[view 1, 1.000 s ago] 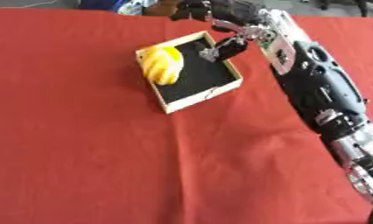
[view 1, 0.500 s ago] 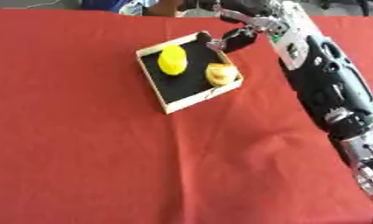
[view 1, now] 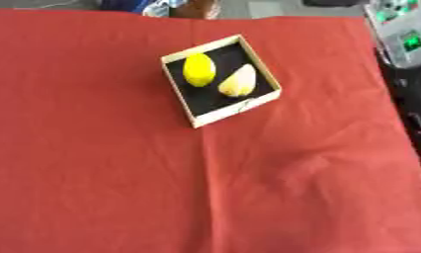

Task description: Pick up objects on the table and place them in the box.

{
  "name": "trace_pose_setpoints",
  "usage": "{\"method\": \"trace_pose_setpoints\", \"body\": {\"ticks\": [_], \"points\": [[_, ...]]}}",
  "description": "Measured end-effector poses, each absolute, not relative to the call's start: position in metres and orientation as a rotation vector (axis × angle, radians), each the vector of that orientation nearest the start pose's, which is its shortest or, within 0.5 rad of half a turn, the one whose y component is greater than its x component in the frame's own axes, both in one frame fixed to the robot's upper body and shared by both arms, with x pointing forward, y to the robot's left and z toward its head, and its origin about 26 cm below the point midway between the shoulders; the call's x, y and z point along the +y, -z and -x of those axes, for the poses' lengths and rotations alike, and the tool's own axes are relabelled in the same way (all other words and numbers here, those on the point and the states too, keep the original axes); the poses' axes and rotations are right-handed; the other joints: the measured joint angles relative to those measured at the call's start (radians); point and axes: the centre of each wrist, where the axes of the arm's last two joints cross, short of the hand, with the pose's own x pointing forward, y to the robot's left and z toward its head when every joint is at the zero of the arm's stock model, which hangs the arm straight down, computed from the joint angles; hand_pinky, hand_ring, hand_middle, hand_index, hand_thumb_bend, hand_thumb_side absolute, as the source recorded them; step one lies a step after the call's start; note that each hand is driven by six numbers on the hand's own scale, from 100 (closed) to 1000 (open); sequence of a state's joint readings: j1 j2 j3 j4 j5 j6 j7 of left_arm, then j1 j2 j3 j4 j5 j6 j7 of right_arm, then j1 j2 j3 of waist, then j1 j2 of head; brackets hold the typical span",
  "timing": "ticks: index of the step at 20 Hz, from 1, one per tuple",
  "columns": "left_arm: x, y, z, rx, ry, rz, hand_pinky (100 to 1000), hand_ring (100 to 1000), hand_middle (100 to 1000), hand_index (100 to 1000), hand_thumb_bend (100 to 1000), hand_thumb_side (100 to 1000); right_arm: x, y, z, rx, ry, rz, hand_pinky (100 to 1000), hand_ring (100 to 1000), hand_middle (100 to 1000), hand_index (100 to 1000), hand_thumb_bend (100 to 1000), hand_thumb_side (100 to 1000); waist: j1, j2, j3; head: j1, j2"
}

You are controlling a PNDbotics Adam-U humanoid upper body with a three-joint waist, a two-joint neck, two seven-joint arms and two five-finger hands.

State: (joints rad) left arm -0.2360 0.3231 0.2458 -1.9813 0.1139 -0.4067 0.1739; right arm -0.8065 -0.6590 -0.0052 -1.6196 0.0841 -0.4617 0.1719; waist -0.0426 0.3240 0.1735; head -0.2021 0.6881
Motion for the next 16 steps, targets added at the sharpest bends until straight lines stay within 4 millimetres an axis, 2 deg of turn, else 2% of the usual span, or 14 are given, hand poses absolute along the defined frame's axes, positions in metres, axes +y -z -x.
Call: {"method": "trace_pose_setpoints", "body": {"ticks": [1,2,3,4,7,9,16], "points": [[0.329,-0.198,-0.288,3.565,0.074,0.450,896,729,810,875,178,757,-0.308,-0.339,-0.359,3.089,1.177,-0.548,892,825,759,843,100,360,0.001,0.001,-0.003,0.005,-0.003],[0.329,-0.198,-0.288,3.561,0.079,0.458,896,730,809,875,177,756,-0.313,-0.341,-0.348,3.096,1.143,-0.526,892,825,759,843,100,310,0.003,0.002,-0.004,0.009,-0.004],[0.330,-0.198,-0.288,3.558,0.083,0.467,895,730,809,875,176,755,-0.318,-0.341,-0.336,3.100,1.113,-0.506,892,825,759,844,100,314,0.004,0.002,-0.006,0.015,-0.004],[0.331,-0.198,-0.288,3.554,0.088,0.473,895,730,809,875,175,754,-0.322,-0.340,-0.326,3.105,1.086,-0.489,893,824,761,845,100,374,0.006,0.002,-0.009,0.020,-0.005],[0.333,-0.199,-0.287,3.539,0.095,0.504,894,730,809,875,173,752,-0.333,-0.330,-0.301,3.131,1.029,-0.442,894,824,764,847,100,421,0.009,0.003,-0.014,0.032,-0.005],[0.334,-0.198,-0.286,3.532,0.106,0.520,894,730,810,875,172,752,-0.339,-0.322,-0.292,3.156,1.006,-0.423,896,825,770,849,100,470,0.011,0.003,-0.016,0.038,-0.006],[0.337,-0.197,-0.285,3.516,0.130,0.563,892,730,810,875,170,750,-0.360,-0.291,-0.281,3.227,0.999,-0.400,904,822,778,854,100,470,0.016,0.008,-0.023,0.050,-0.012]]}}
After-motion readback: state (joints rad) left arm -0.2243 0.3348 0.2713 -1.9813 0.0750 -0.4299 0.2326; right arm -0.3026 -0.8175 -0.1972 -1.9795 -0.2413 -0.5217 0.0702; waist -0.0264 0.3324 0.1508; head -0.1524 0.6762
